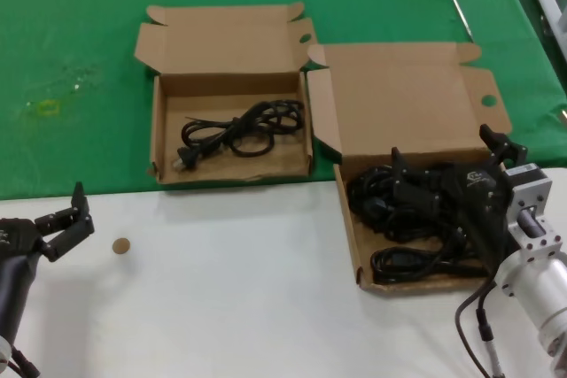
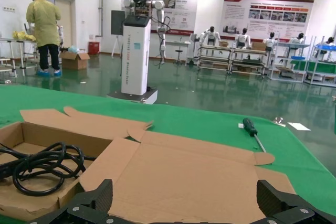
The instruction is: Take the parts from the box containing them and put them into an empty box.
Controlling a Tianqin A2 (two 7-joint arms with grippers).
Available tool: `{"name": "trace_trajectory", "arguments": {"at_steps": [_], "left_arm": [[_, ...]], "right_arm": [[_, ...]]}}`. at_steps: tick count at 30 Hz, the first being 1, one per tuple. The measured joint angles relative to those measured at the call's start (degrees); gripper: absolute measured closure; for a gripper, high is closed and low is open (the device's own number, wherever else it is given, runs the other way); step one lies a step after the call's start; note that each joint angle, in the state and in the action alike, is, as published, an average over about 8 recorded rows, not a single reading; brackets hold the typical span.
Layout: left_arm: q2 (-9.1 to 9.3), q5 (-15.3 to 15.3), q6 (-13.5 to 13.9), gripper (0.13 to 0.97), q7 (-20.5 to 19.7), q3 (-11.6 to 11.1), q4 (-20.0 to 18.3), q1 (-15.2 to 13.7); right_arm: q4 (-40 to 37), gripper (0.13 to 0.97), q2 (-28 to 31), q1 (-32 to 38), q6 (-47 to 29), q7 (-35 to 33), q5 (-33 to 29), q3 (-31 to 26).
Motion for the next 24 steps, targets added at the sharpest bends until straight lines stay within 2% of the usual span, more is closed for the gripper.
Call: {"name": "trace_trajectory", "arguments": {"at_steps": [24], "left_arm": [[0.00, 0.0, 0.0, 0.132, 0.0, 0.0, 0.0, 0.0]], "right_arm": [[0.0, 0.129, 0.0, 0.0, 0.0, 0.0, 0.0, 0.0]]}}
